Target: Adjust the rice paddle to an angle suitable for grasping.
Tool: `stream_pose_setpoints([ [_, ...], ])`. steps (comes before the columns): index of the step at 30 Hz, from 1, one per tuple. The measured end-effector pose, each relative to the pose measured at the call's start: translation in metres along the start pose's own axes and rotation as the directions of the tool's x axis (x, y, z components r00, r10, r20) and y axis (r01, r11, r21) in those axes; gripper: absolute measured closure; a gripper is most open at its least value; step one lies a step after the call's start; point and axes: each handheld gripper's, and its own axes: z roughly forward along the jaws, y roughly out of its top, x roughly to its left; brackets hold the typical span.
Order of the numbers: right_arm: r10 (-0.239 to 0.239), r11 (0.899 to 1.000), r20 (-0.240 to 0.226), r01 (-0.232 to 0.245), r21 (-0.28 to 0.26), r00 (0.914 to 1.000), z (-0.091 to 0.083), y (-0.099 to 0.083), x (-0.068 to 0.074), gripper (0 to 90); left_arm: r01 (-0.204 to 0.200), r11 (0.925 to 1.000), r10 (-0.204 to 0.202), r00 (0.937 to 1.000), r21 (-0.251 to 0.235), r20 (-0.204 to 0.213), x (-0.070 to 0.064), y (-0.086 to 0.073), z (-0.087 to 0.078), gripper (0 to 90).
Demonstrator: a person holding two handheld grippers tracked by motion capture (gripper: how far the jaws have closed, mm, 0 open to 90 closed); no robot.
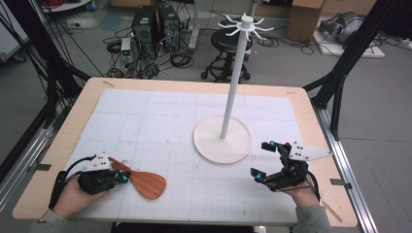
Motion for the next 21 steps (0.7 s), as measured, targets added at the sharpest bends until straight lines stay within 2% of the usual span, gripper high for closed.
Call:
stream_pose_setpoints([
  [4, -0.005, 1.0, -0.002, 0.005, 0.0, 1.0, 0.001, 0.0, 0.0, 0.8, 0.032, 0.9995, -0.032, 0.9993, -0.001, -0.02, 0.006, -0.004, -0.001, 89.8],
  [8, 0.002, 1.0, -0.001, -0.002, 0.006, 1.0, 0.001, 0.0, 0.0, 0.8, 0.047, 0.9988, -0.048, 0.9982, -0.007, -0.036, 0.01, -0.005, -0.002, 89.7],
  [21, 0.0, 1.0, -0.004, 0.0, 0.018, 1.0, 0.003, -0.001, 0.0, 0.8, 0.058, 0.9981, -0.059, 0.9941, -0.02, -0.091, 0.021, -0.002, 0.002, 89.8],
])
